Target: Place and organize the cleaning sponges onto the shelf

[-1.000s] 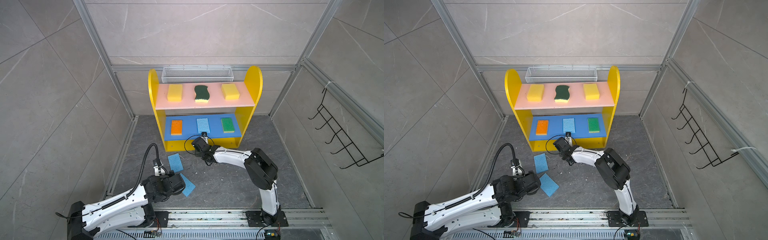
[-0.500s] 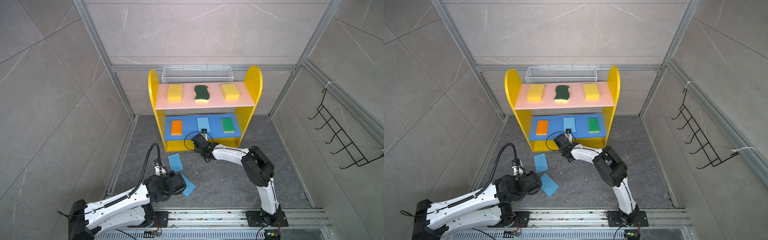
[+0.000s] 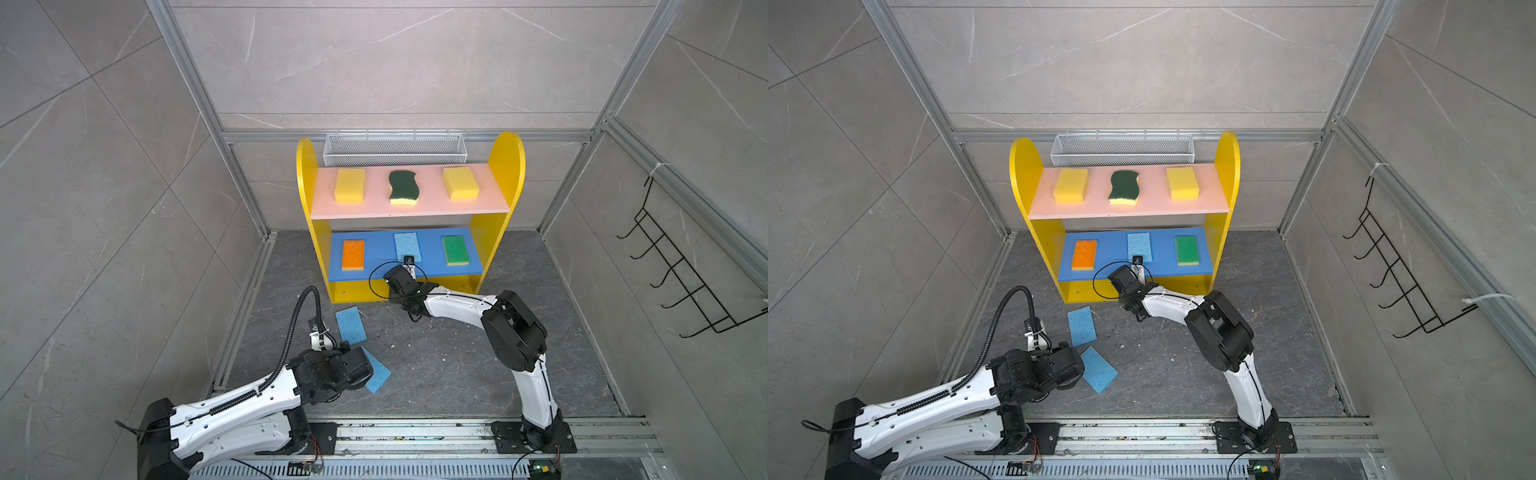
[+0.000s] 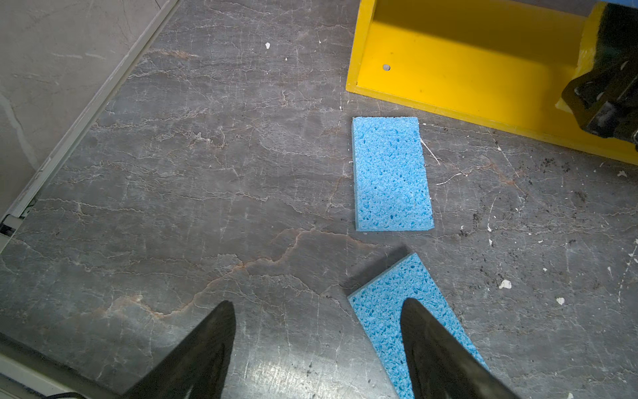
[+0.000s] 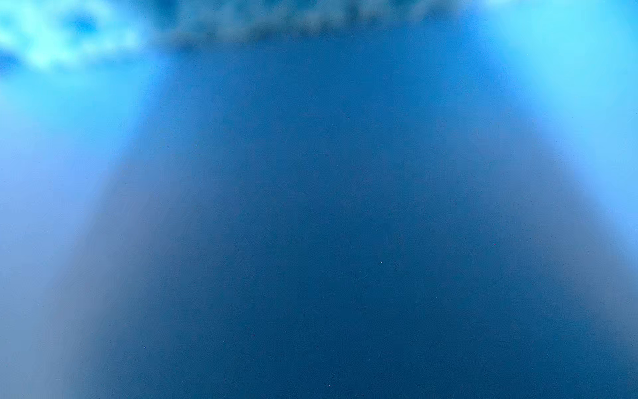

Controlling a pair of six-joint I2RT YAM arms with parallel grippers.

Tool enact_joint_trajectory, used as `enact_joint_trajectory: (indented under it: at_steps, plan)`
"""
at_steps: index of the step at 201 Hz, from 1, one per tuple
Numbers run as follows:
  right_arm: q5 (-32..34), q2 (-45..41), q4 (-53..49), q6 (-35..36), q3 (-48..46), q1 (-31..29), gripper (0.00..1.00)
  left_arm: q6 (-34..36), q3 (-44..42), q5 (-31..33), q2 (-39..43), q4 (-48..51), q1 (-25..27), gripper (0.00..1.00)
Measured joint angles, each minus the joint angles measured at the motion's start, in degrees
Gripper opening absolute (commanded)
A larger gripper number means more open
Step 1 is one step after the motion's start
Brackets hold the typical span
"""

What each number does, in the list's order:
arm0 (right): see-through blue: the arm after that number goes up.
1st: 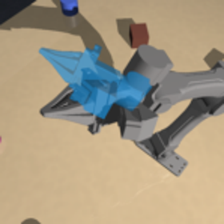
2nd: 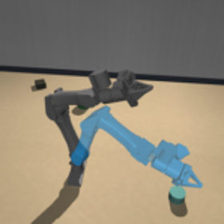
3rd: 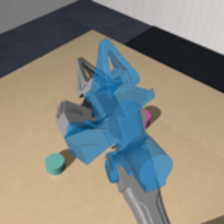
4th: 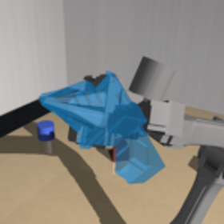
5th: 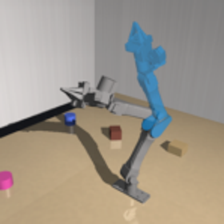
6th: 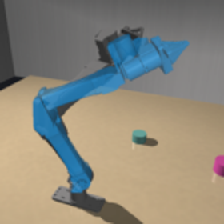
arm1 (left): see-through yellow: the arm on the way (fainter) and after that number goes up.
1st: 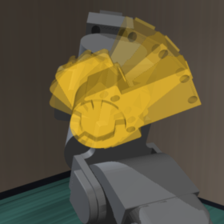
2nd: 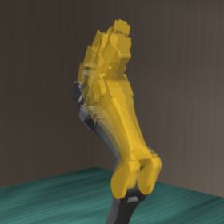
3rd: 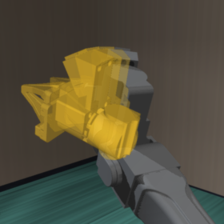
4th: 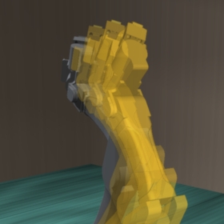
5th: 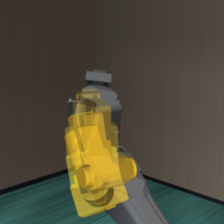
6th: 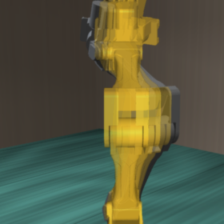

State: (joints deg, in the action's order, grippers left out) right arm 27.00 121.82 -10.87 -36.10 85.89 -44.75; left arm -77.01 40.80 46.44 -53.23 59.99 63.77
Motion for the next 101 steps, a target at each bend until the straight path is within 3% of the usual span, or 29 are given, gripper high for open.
enact_joint_trajectory:
  at_steps: [101]
  plan:
    - [0.02,0.61,-0.04,0.81,0.74,0.31,0.72,0.0,0.33,0.0,-0.11,0.04,0.0,0.78]
